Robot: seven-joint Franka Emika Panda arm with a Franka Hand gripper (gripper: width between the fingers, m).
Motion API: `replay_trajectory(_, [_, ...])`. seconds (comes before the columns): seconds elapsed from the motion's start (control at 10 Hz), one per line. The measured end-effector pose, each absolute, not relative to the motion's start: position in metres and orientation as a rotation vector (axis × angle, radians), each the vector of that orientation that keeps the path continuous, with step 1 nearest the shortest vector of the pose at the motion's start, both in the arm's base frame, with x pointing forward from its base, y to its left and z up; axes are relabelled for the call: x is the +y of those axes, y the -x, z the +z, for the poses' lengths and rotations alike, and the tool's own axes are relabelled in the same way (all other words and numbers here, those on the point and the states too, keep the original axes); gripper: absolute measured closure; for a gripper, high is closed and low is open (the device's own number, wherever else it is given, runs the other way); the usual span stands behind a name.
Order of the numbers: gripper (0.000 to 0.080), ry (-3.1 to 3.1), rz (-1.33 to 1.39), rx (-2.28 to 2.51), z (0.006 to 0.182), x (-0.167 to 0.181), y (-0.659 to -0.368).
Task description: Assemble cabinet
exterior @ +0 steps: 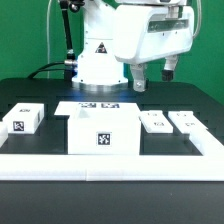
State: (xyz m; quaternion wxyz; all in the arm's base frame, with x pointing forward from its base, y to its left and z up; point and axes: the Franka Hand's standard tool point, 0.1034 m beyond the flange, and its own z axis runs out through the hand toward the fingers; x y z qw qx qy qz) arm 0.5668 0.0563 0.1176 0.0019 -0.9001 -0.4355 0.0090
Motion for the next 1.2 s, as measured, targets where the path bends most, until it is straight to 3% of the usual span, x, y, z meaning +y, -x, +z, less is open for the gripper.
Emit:
replay_trajectory(0.8, [0.0001,2.823,0.018,-1.382,0.117,0.057,-0.566])
replay_trajectory(1.2, [0.0001,2.652,0.017,-1.714,0.101,0.043,-0.528])
